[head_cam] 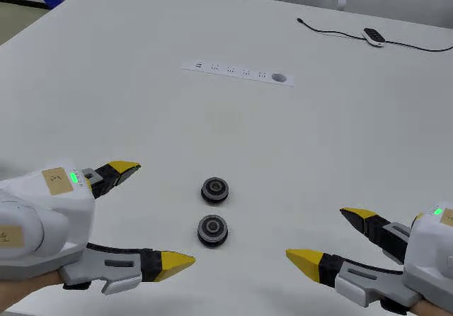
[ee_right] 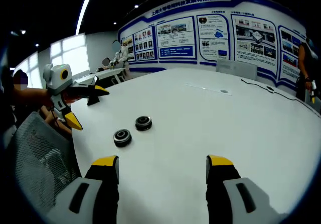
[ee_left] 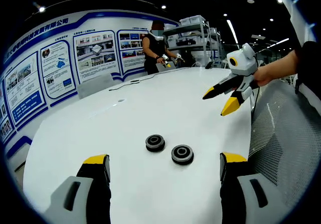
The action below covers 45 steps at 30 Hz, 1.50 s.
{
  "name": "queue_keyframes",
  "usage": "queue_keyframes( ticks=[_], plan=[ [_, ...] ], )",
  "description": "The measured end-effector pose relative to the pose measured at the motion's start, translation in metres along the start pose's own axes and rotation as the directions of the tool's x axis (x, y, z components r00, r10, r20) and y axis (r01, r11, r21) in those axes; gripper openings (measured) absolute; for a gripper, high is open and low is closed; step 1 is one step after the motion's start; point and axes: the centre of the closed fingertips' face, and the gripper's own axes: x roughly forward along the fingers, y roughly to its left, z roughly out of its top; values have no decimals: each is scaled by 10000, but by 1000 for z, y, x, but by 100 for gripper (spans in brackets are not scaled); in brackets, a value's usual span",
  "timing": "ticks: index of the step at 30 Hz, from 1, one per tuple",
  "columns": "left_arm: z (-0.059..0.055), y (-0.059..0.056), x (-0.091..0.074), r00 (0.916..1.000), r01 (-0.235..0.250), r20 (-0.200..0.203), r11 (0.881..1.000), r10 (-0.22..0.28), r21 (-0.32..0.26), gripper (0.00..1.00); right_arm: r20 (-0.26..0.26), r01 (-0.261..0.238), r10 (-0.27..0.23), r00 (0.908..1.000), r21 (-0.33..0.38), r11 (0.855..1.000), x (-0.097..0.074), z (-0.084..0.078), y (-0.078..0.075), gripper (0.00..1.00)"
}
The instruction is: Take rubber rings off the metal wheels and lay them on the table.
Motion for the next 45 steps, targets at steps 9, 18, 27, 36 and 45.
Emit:
queue_keyframes(
  ticks=[9,18,27,36,45],
  plan=[
    [-3,4,1,9999,39,-133,10000,-38,86,89,-53,-48,50,10000,333,9994,3,-6,1,71],
    [-4,2,11,9992,264,-322,9986,-250,448,82,-178,-44,53,9998,489,9988,4,-17,1,69],
    [-6,-15,33,9930,874,-897,9889,-768,1205,70,128,182,-197,9997,1081,9940,1,-18,-5,64],
    [-8,-21,47,9884,1183,-1116,9830,-1030,1402,52,234,226,-265,9994,1532,9879,-1,-22,-7,62],
    [-15,-19,60,9822,1487,-1311,9834,-1347,1037,44,167,117,-148,9998,1730,9848,-1,-26,-5,59]
  ],
)
